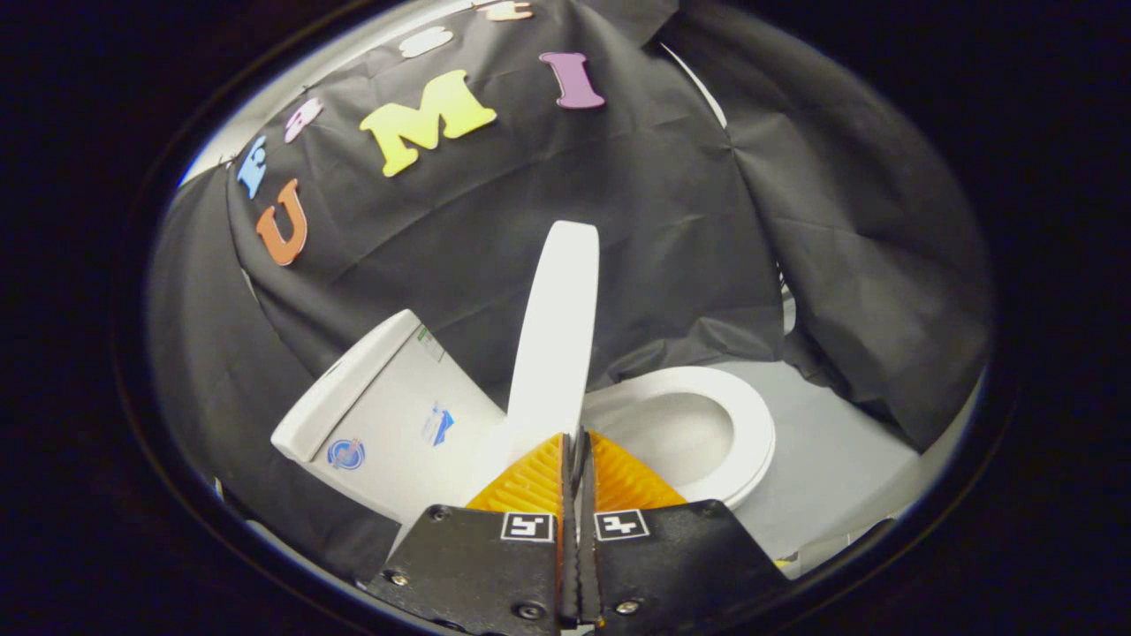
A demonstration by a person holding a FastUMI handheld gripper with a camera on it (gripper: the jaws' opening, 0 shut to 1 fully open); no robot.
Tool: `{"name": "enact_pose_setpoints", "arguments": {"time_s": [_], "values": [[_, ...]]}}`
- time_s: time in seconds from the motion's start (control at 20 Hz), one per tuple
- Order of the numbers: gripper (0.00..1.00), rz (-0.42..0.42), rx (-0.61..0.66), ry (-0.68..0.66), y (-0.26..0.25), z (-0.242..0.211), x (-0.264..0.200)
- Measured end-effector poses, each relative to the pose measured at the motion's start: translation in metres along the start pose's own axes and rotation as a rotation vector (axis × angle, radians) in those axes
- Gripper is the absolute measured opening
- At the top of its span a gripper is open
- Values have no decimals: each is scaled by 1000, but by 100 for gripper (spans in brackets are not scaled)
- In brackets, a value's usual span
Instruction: Open the toilet lid.
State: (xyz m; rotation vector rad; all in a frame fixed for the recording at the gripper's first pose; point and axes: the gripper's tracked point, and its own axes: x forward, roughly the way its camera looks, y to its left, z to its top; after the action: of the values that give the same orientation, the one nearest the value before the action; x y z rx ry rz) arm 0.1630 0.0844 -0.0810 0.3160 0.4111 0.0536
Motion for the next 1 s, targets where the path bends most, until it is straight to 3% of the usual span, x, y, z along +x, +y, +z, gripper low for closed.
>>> {"name": "enact_pose_setpoints", "arguments": {"time_s": [1.0], "values": [[8,-91,-330,-66,96,-2,-6]]}}
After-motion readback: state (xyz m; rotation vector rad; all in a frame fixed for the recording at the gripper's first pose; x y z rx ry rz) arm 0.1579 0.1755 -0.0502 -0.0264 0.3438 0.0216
